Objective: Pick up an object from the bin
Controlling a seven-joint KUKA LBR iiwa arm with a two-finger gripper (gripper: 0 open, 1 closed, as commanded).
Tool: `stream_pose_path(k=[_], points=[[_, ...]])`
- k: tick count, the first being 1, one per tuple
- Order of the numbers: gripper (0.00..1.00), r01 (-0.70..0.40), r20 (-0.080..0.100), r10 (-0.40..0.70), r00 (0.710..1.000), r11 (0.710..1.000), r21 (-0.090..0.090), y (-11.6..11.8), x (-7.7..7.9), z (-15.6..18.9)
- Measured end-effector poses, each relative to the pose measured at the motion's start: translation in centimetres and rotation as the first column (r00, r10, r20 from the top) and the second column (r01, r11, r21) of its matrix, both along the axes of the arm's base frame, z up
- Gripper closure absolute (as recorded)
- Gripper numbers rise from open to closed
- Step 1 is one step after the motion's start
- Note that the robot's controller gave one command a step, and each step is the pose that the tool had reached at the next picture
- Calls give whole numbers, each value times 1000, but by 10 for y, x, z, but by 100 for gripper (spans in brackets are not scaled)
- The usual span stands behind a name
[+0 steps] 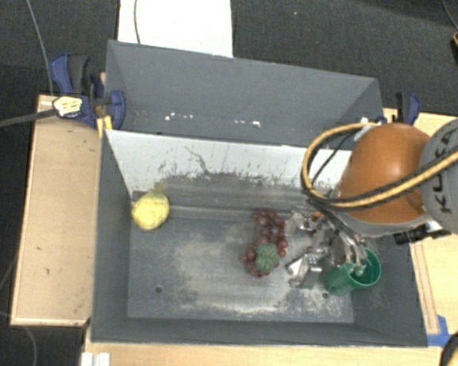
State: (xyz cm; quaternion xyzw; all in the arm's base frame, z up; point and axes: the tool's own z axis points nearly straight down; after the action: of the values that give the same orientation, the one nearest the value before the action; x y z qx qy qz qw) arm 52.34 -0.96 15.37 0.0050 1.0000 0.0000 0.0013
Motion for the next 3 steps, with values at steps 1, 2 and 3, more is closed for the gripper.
stream_pose_path(k=[1,2,3], points=[[0,51,-2,-51,999,999,1,-10,-1,-3],[0,64,0,-64,998,998,0,-26,-27,-6],[0,-75,-2,75,997,997,0,-60,-26,-44]])
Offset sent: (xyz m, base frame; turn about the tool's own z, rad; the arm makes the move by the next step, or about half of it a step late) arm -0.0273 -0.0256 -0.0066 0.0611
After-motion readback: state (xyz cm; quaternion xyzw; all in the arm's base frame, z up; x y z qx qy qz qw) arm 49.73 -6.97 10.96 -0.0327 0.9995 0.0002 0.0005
